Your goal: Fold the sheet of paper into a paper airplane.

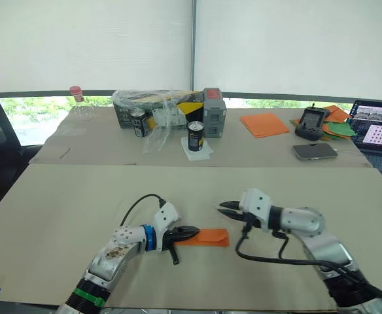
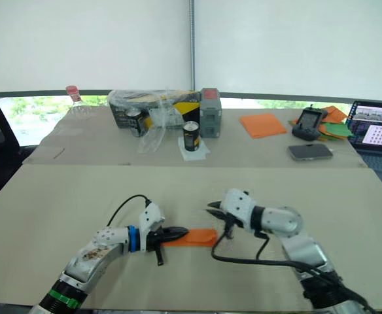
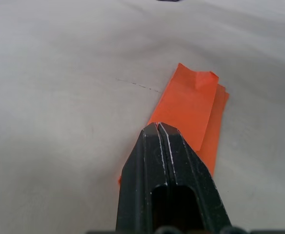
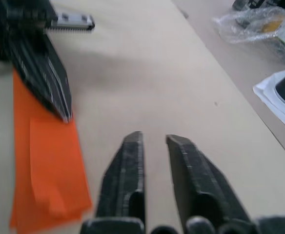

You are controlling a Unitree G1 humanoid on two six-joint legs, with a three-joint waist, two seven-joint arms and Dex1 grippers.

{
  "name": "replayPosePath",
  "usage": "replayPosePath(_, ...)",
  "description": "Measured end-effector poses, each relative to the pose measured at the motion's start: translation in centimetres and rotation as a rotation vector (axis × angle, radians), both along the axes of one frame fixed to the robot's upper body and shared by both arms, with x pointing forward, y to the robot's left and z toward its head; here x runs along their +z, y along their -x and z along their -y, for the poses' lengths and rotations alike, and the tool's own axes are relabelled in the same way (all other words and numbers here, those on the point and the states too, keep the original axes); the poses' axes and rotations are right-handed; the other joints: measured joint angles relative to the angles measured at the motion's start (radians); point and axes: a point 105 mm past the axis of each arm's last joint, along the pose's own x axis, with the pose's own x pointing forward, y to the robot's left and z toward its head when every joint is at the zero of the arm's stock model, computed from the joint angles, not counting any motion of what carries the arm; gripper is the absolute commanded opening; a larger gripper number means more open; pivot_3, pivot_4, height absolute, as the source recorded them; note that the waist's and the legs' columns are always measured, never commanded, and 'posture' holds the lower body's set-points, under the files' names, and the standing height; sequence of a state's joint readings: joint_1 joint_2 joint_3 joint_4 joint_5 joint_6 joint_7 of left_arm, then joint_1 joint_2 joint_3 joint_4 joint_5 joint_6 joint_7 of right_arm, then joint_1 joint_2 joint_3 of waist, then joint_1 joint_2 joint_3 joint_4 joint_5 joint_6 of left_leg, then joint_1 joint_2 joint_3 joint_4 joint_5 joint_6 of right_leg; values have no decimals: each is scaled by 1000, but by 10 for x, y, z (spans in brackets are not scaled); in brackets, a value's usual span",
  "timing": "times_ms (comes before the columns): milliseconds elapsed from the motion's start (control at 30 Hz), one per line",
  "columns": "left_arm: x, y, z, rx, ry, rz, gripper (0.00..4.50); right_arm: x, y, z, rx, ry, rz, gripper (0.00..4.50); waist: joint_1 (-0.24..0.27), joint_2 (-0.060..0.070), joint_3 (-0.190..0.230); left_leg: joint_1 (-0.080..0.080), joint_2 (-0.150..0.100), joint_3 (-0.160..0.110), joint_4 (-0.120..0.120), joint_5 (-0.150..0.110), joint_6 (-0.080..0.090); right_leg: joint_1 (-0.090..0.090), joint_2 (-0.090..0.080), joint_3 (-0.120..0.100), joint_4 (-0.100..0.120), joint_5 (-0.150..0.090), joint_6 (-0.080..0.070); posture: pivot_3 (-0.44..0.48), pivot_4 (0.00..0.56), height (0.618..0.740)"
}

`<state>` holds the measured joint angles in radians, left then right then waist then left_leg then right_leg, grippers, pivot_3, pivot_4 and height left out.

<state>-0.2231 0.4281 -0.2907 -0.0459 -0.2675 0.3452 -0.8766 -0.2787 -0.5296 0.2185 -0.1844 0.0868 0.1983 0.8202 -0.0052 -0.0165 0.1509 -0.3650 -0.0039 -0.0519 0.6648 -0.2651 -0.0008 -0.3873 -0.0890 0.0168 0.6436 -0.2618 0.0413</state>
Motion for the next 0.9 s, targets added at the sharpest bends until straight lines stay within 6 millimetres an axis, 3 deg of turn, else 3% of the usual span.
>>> replayPosePath(167,0,0,0,-4,-2,1,0,-42,16,-23,-27,-17,-188,14,-1,0,0,-1,-1,0,0,0,0,-1,-1,0,0,0,0,0,150,740)
replayPosePath(500,0,2,-4,-4,-20,3,0,-47,22,-23,-125,-31,-217,14,-7,1,-2,0,0,0,0,0,0,-1,0,-1,0,0,0,0,150,740)
replayPosePath(900,-1,4,-8,-13,-34,-5,0,-56,27,28,-351,-51,-271,14,2,-3,-14,1,-1,0,0,0,1,2,-1,-1,-2,-1,1,0,150,740)
